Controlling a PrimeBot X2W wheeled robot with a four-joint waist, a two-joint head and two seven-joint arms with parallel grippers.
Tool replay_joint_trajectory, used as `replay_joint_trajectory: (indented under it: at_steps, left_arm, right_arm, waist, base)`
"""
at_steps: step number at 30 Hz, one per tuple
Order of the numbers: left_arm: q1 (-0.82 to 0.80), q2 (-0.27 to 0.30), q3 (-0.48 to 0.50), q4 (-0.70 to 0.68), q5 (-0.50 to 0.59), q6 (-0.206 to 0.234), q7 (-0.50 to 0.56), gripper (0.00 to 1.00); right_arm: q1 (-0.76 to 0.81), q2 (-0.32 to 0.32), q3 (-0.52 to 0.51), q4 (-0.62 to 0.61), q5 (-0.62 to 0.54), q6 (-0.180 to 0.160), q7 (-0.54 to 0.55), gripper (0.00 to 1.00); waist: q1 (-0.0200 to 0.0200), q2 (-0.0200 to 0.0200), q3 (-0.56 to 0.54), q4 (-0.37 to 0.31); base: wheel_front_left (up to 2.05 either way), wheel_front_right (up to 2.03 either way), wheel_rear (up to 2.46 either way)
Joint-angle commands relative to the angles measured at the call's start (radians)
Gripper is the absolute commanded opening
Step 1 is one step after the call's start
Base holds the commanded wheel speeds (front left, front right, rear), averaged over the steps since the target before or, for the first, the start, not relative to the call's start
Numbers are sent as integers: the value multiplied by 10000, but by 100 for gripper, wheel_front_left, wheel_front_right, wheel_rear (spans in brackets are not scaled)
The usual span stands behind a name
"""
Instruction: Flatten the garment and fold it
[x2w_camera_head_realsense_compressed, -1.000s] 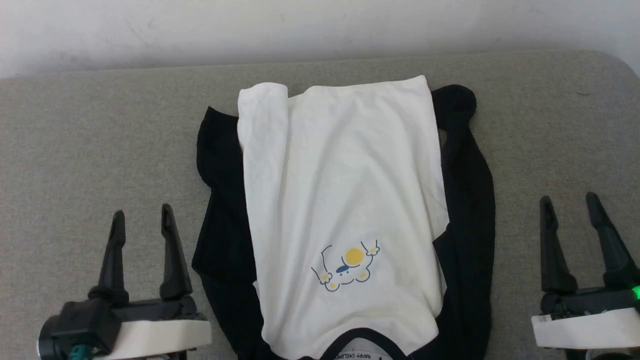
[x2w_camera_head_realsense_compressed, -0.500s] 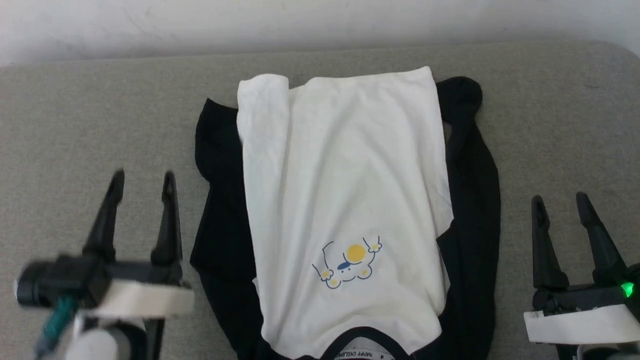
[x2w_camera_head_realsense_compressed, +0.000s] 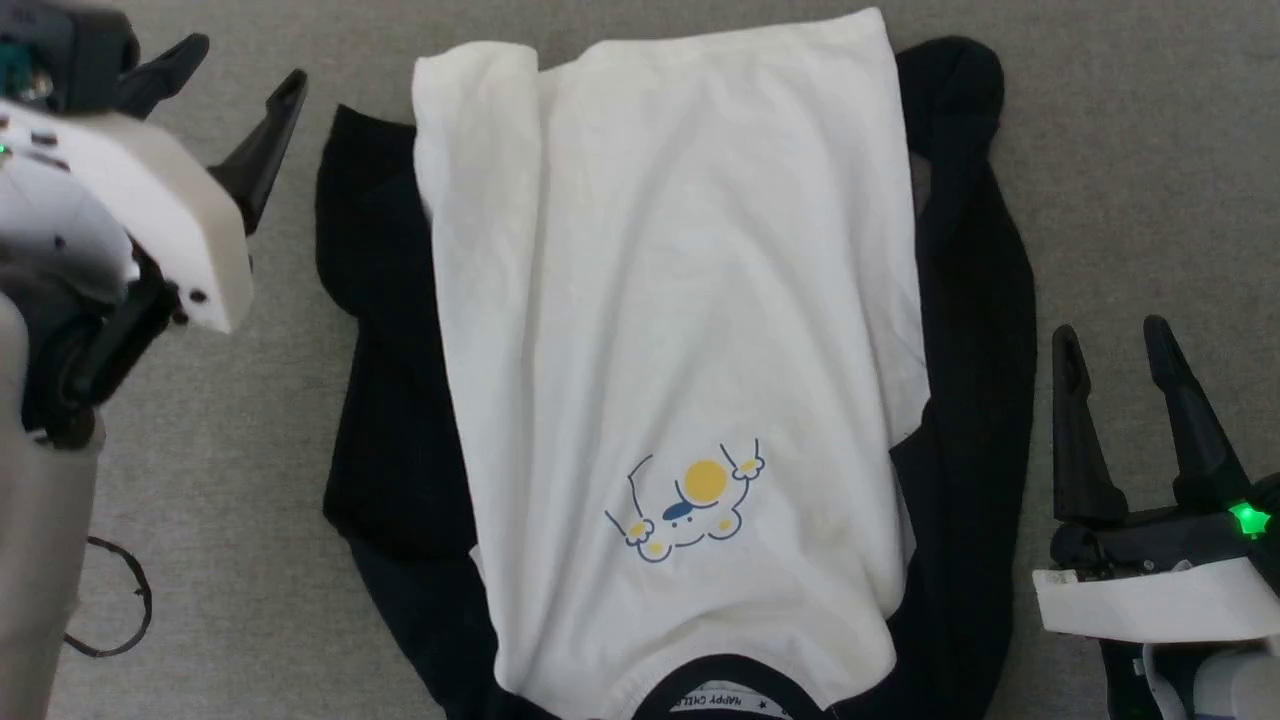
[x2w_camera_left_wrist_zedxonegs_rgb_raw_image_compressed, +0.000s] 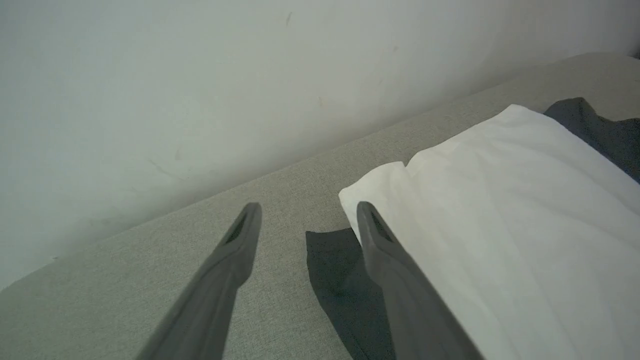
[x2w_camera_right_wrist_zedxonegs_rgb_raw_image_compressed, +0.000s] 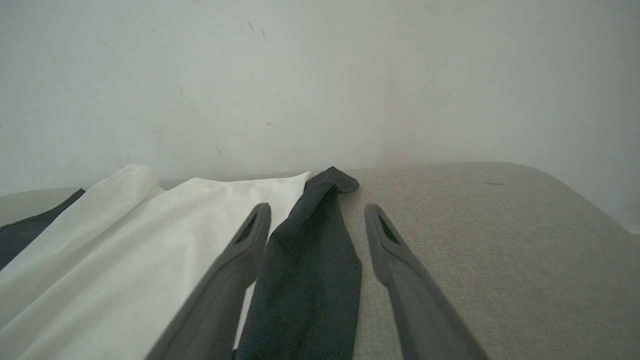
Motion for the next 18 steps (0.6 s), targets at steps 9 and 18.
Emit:
replay_joint_trajectory:
  at_steps: [9, 18]
  left_arm:
    - [-1299, 163, -248, 1385, -1070, 192, 2773, 100]
    - [-1722, 56, -196, 1778, -1436, 381, 3270, 100]
  right_arm:
    - [-409, 24, 98, -203, -52, -7, 46, 100]
    - [-700, 24, -11, -266, -120, -7, 123, 100]
  waist:
    - [-3, 0, 1544, -403]
    - [-3, 0, 2130, -475]
  base:
    - [0, 0, 0]
    - [0, 0, 0]
